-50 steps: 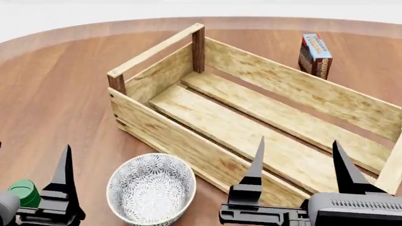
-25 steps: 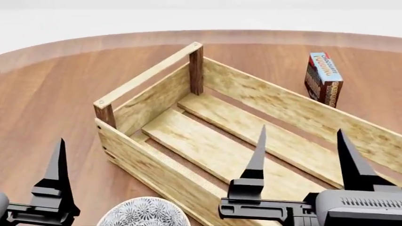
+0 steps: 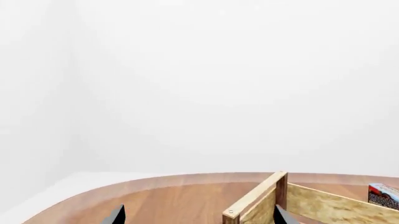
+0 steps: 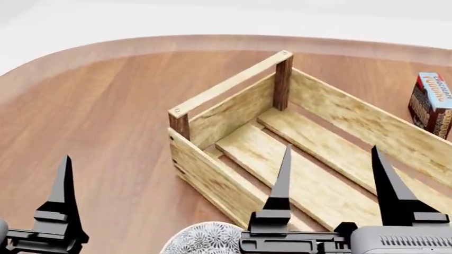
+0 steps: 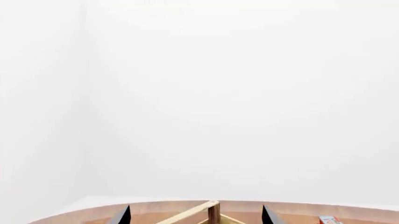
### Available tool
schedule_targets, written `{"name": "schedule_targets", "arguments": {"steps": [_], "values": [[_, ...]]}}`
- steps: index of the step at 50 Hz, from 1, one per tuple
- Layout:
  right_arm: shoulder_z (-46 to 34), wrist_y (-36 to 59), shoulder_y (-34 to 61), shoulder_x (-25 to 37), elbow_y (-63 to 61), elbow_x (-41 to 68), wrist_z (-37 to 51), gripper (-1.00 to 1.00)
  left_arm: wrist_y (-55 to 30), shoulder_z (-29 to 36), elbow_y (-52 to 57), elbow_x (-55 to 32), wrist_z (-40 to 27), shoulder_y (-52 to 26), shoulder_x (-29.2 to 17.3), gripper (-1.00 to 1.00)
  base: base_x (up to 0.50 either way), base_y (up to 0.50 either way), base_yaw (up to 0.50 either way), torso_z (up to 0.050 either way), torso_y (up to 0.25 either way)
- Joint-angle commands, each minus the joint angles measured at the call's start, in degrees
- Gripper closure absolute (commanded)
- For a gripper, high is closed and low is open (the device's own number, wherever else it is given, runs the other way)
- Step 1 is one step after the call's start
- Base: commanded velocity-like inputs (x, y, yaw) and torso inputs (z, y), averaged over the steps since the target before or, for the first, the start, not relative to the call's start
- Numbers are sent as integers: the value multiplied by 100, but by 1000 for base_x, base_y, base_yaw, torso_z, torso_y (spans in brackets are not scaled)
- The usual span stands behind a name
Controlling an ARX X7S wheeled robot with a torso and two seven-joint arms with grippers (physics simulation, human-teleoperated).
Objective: Pick up the salad dressing and put it in the tray.
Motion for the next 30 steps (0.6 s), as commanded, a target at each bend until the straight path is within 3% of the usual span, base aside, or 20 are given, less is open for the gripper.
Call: {"name": "schedule_targets", "arguments": {"steps": [1,30], "values": [[-47,-76,-42,54,-1,61,-38,-100,42,1,-10,-23,-30,8,-28,-100,0,0,500,0,0],[-261,-147,-79,202,108,50,-64,-100,114,20,-2,-77,-96,41,-116,-100,0,0,500,0,0]]}}
